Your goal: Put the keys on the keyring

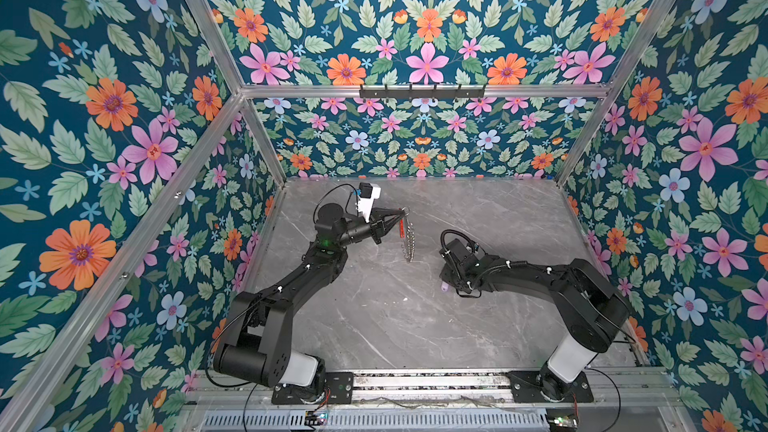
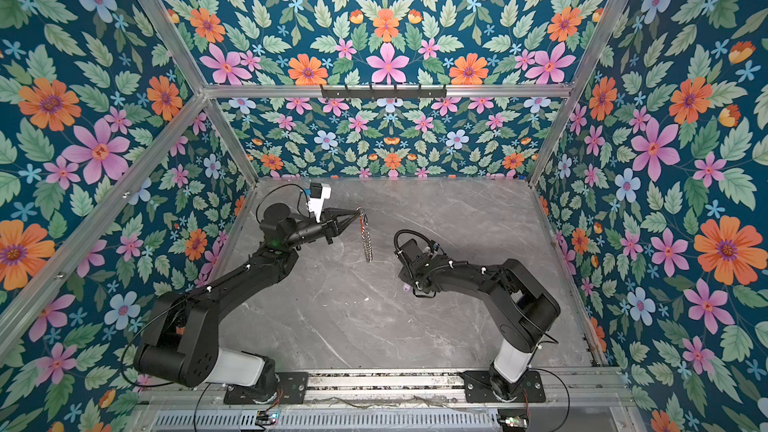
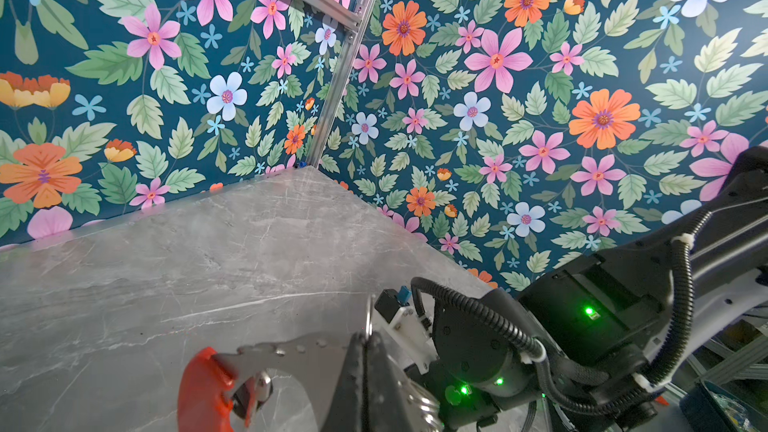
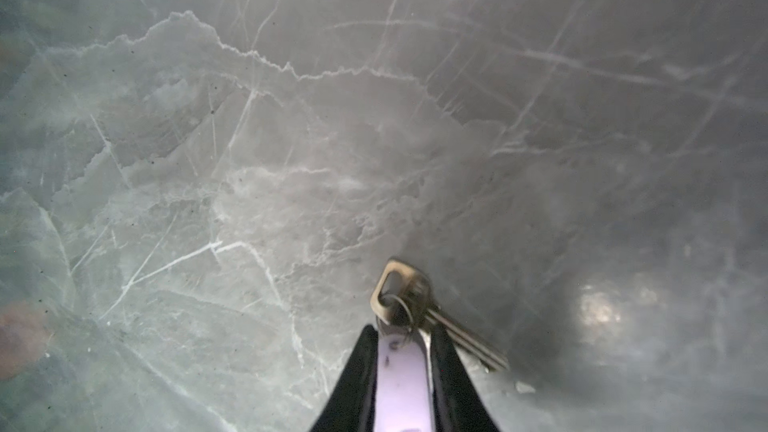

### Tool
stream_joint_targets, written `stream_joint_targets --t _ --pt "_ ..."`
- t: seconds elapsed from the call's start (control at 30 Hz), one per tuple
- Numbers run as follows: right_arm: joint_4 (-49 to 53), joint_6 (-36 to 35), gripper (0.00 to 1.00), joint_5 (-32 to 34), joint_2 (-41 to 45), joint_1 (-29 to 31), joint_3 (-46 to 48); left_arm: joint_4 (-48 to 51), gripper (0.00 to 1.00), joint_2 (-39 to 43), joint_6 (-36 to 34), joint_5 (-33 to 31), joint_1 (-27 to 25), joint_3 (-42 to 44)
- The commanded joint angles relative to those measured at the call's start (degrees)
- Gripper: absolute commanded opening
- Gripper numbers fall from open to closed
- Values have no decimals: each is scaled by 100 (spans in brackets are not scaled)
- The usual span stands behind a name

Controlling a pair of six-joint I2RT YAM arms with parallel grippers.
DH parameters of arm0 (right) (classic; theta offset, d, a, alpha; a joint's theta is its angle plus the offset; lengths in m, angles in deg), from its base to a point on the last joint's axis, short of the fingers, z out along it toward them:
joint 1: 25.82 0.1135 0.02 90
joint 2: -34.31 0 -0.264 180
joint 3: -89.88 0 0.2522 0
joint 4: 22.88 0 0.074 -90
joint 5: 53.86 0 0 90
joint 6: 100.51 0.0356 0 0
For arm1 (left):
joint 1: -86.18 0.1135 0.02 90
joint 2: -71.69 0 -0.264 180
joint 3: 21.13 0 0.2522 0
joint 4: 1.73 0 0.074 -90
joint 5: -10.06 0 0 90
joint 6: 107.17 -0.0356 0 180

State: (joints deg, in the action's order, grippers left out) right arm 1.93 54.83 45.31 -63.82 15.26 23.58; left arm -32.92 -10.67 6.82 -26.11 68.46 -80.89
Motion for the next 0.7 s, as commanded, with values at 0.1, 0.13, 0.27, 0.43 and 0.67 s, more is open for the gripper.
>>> stream_joint_targets --t 0.1,0.13,0.27,0.43,0.67 --pt "-30 32 21 134 -126 5 -89 -286 0 51 54 76 -6 -3" --pt "-38 15 20 142 -135 6 -100 -286 0 49 54 76 -5 0" --pt "-63 -45 11 145 -181 4 -123 -291 0 68 75 89 -6 3" --pt "-53 -214 1 172 -149 5 -154 -312 0 56 81 104 -19 -5" --pt "138 -684 0 288 -40 73 -340 -325 0 37 89 110 -36 -23"
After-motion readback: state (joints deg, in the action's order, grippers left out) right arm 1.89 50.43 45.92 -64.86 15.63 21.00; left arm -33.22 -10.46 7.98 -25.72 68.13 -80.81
